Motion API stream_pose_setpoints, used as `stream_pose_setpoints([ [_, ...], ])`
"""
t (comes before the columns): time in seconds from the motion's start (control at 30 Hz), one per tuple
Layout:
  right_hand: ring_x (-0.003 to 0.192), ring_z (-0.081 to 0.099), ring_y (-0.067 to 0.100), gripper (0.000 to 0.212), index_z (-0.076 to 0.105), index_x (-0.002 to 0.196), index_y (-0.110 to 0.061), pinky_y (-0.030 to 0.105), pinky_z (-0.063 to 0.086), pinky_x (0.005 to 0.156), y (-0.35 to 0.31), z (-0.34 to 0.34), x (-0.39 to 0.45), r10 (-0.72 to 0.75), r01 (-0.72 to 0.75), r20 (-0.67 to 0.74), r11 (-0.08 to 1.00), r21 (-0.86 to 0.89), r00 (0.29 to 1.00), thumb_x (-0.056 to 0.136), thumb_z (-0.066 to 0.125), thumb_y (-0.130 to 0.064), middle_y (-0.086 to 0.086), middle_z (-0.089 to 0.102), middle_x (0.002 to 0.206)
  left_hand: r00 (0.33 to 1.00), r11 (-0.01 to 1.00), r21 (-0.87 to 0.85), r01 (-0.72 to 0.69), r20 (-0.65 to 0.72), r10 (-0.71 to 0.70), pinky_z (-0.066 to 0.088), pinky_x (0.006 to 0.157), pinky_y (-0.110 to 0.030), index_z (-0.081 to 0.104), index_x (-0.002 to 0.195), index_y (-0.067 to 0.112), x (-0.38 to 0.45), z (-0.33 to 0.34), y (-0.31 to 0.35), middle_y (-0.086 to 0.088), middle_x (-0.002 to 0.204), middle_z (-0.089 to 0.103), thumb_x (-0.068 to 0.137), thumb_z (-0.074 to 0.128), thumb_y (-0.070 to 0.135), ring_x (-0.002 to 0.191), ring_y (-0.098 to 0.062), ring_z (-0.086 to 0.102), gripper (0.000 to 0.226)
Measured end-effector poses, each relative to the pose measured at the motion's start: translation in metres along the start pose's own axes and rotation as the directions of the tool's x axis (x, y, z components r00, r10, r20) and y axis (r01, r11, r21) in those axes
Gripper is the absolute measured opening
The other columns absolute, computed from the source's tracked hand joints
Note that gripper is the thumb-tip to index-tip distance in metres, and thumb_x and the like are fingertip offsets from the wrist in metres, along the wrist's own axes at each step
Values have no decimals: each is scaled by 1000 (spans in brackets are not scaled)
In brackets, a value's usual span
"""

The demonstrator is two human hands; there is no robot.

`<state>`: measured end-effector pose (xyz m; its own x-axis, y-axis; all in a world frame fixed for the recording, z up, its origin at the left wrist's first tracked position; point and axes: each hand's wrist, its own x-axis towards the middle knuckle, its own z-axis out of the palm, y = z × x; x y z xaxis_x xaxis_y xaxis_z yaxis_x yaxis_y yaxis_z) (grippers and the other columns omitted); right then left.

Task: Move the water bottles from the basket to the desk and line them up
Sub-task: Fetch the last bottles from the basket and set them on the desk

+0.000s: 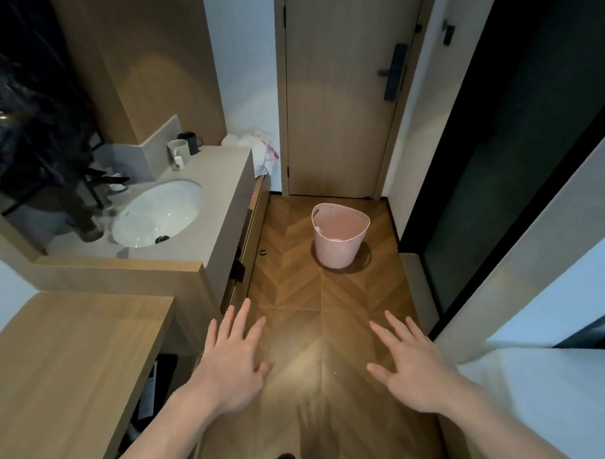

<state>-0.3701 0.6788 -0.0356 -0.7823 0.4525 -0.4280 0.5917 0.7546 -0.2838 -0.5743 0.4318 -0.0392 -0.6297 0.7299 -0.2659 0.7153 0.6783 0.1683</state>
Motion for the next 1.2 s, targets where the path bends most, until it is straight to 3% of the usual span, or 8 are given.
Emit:
stream_pose_setpoints([
  [0.4,161,-19,24,80,-2,165,-46,54,1,129,50,-87,176,174,-173,-6,979,109,985,103,43,-67,-14,-19,173,980,983,59,-172,116,164,-10,130,-52,3,169,28,248,-57,27,-3,171,-29,107,35,58,158,-29,-25,75],
  [0.6,161,-15,29,82,-1,167,-41,54,6,130,95,-130,288,138,-138,-1,990,21,990,103,41,-68,-7,-16,175,980,994,56,-97,179,86,-7,130,-55,4,168,31,363,-57,48,-2,172,-28,106,38,59,158,-29,-24,76],
  [0.73,161,-18,25,82,-2,167,-42,53,-1,131,131,-178,363,119,-126,86,989,82,989,104,46,-62,-10,-20,174,980,998,59,-22,199,10,-7,129,-56,8,168,32,440,-60,64,-3,173,-25,104,39,63,159,-31,-21,78],
  [0.83,161,-17,26,81,1,168,-40,55,-1,130,154,-218,419,62,-66,57,995,72,996,105,49,-57,-8,-16,175,985,1000,15,27,168,-29,-8,129,-55,10,168,31,494,-64,76,-4,173,-24,104,40,61,159,-31,-21,77],
  [1.2,162,-14,31,81,1,168,-38,57,1,129,180,-285,610,-21,24,95,999,-26,995,105,46,-60,-3,-13,176,974,994,29,104,200,-108,-11,128,-56,7,168,30,658,-79,81,-6,173,-24,104,40,58,158,-33,-24,77],
])
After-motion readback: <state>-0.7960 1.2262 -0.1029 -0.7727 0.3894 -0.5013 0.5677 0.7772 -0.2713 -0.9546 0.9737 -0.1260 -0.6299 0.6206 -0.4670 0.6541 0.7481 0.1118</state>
